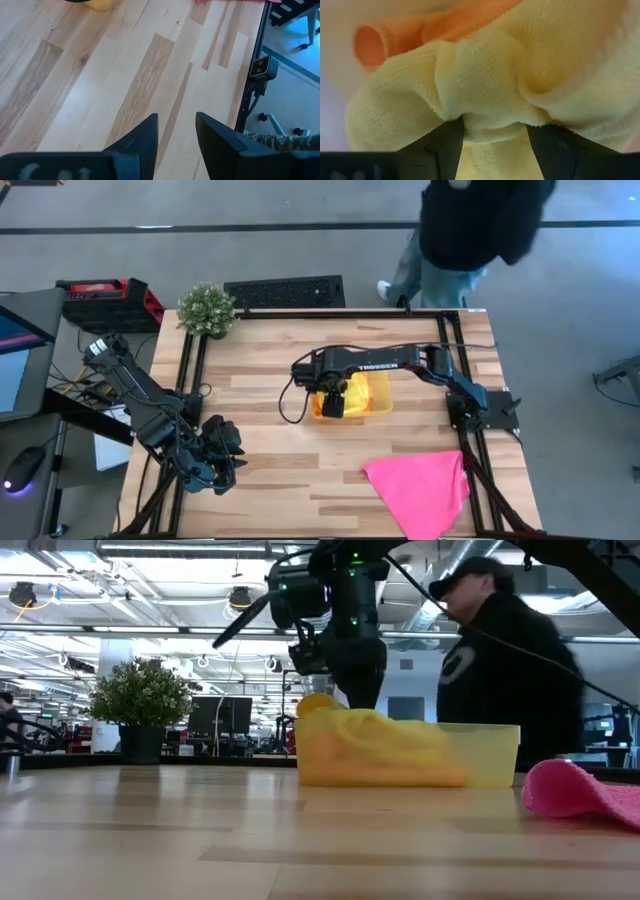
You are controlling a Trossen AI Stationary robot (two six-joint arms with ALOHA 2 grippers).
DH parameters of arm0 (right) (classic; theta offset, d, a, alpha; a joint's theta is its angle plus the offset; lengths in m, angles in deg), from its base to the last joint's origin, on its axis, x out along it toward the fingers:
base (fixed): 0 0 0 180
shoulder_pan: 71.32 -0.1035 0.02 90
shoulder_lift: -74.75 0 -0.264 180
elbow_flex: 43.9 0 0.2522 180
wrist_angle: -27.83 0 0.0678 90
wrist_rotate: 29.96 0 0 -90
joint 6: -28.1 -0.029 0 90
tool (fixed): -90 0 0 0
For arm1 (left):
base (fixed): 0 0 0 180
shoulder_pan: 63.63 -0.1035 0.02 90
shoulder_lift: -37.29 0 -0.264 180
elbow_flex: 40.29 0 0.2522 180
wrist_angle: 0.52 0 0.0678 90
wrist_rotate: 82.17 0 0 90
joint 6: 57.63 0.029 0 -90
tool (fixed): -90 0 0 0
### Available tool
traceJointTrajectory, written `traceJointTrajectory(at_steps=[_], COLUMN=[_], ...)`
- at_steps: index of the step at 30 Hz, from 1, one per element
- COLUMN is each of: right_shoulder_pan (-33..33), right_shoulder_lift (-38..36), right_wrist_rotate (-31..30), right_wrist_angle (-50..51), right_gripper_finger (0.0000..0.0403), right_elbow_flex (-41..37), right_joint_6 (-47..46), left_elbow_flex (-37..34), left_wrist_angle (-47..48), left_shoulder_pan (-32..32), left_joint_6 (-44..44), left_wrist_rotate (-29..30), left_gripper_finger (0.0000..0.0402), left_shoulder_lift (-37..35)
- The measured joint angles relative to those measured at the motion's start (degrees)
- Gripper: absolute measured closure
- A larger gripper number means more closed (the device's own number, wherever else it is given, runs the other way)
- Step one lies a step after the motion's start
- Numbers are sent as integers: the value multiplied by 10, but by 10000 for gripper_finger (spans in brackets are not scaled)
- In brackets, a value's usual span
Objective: Fold microfiber towels
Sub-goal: Put the folded yellow microfiber towel into the yellow bin, then fold the pink microfiber towel
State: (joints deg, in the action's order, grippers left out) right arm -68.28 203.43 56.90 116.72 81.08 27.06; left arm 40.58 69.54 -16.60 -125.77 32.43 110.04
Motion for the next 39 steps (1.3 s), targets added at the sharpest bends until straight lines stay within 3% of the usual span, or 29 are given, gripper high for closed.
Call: traceJointTrajectory(at_steps=[6,17,22,31,39], right_shoulder_pan=[-14,-89,-153,-271,-367], right_shoulder_lift=[-22,-158,-209,-228,-228], right_wrist_rotate=[-9,-45,-43,44,109], right_wrist_angle=[14,33,38,130,115], right_gripper_finger=[163,163,163,163,163], right_elbow_flex=[22,34,34,31,-70], right_joint_6=[-20,-110,-143,-230,-336], left_elbow_flex=[0,0,0,0,0], left_wrist_angle=[0,-19,-103,-180,-218], left_shoulder_pan=[0,-1,-18,-82,-99], left_joint_6=[0,11,138,217,234], left_wrist_rotate=[0,19,37,-3,-1], left_gripper_finger=[278,278,278,278,278], left_shoulder_lift=[0,3,38,95,98])
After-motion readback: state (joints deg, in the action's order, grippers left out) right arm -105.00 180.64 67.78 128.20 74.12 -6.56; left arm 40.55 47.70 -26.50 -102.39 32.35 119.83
